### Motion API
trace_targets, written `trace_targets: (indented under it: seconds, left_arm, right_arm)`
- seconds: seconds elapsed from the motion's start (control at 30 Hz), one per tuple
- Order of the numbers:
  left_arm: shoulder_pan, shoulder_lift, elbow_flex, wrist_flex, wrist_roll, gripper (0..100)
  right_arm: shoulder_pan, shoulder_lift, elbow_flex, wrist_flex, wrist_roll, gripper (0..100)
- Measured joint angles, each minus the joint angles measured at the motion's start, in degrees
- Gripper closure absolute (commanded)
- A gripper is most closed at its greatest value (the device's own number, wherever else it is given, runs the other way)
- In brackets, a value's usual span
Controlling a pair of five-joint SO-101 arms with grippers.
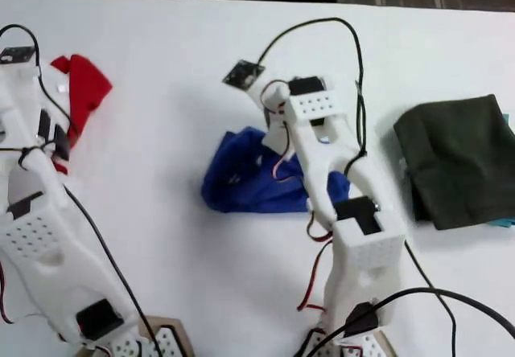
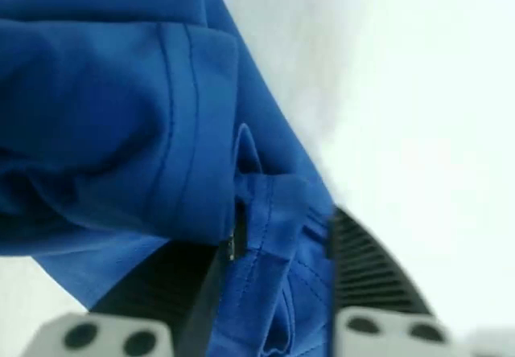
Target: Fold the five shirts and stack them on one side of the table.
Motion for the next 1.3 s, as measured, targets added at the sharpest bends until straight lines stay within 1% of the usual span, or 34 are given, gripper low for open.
trace_targets:
  seconds: [0.13, 0.27, 0.37, 0.43, 0.53, 0.57, 0.6, 0.8, 1.07, 1.13, 1.2, 1.23, 1.3]
  left_arm:
    - [0.0, 0.0, 0.0, 0.0, 0.0, 82]
    - [0.0, 0.0, 0.0, 0.0, 0.0, 82]
    - [0.0, 0.0, 0.0, -0.09, 0.0, 82]
    - [0.0, 0.0, 0.0, -0.7, 0.0, 82]
    - [0.0, 0.0, 0.0, -0.79, 0.0, 82]
    - [0.0, 0.0, 0.0, -0.79, 0.0, 82]
    - [0.0, 0.0, 0.0, -0.79, 0.0, 82]
    - [0.0, 0.0, 0.0, -0.79, 0.0, 82]
    - [0.0, 0.0, 0.0, -0.79, 0.0, 82]
    - [0.0, 0.0, 0.0, -0.79, 0.0, 82]
    - [0.0, 0.0, 0.0, -0.79, 0.0, 82]
    - [0.0, 0.0, 0.0, -0.79, 0.0, 82]
    - [0.0, 0.0, 0.0, -0.79, 0.0, 82]
  right_arm:
    - [2.11, 0.0, -2.11, 0.62, 0.0, 95.4]
    - [4.66, -0.09, -4.31, 4.48, -0.09, 97.6]
    - [5.98, -0.62, -4.4, 6.95, -0.09, 97.0]
    - [6.33, -1.76, -4.4, 8.35, -0.09, 93.0]
    - [5.63, -3.08, -4.4, 9.23, -0.09, 78.9]
    - [5.01, -3.08, -4.4, 9.23, -0.09, 75.6]
    - [4.22, -3.08, -4.4, 9.05, -0.09, 74.8]
    - [-0.53, -0.53, -4.66, 6.42, 0.0, 77.4]
    - [-0.79, 7.82, -10.9, 4.66, 0.09, 78.5]
    - [-0.79, 8.53, -12.31, 4.66, 0.09, 85.1]
    - [-0.79, 8.79, -13.1, 4.84, 0.09, 96.0]
    - [-0.79, 8.88, -13.27, 5.1, 0.09, 99.0]
    - [-0.79, 8.97, -13.27, 5.19, 0.09, 96.8]
